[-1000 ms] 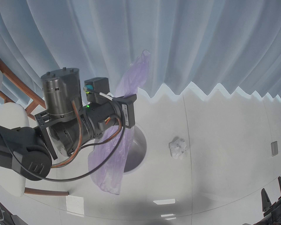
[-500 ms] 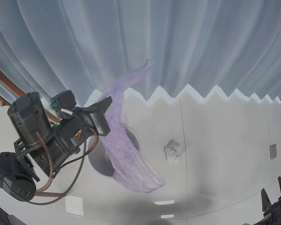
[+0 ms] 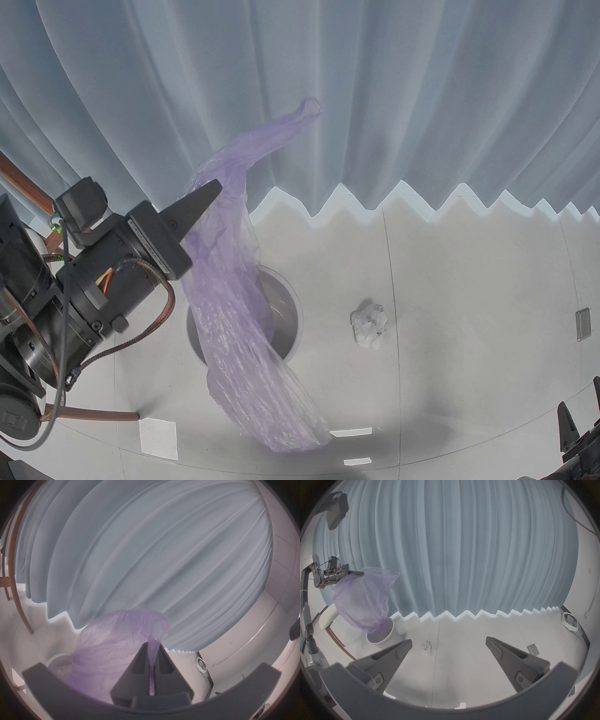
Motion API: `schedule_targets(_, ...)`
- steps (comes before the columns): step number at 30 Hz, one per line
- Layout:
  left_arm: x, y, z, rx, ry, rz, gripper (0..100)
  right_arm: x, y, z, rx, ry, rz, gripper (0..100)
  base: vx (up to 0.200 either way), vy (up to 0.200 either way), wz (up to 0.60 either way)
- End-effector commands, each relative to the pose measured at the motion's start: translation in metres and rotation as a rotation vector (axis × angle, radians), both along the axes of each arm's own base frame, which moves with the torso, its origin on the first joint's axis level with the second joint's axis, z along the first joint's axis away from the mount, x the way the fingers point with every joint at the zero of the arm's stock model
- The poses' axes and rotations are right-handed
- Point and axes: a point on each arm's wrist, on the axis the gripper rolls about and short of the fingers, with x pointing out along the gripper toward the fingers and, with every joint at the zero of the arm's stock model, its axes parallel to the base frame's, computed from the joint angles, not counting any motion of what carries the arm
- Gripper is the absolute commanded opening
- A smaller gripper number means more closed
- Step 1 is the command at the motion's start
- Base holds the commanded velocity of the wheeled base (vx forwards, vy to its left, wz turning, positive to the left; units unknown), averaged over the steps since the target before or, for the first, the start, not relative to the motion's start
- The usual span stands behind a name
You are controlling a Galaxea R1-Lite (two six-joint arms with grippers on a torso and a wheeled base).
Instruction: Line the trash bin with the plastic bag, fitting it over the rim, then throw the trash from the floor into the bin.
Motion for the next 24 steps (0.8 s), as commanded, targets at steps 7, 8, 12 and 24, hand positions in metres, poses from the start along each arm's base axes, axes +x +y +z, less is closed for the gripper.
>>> schedule_targets(7,-0.003,0.018,-0.044,0.19,0.098,-0.009,0,0.0,0.0,-0.005,0.0,0.002,0.001,100,0.0,0.0,0.0)
schedule_targets(8,-0.001,0.02,-0.045,0.205,0.11,0.006,0,0.0,0.0,-0.005,0.0,0.002,-0.001,100,0.0,0.0,0.0)
schedule_targets(12,-0.005,0.025,-0.047,0.241,0.14,0.013,0,0.0,0.0,-0.005,0.0,0.002,0.001,100,0.0,0.0,0.0)
schedule_targets(24,0.002,0.036,-0.088,0.456,0.26,0.055,0,0.0,0.0,-0.005,0.0,0.002,0.001,100,0.0,0.0,0.0)
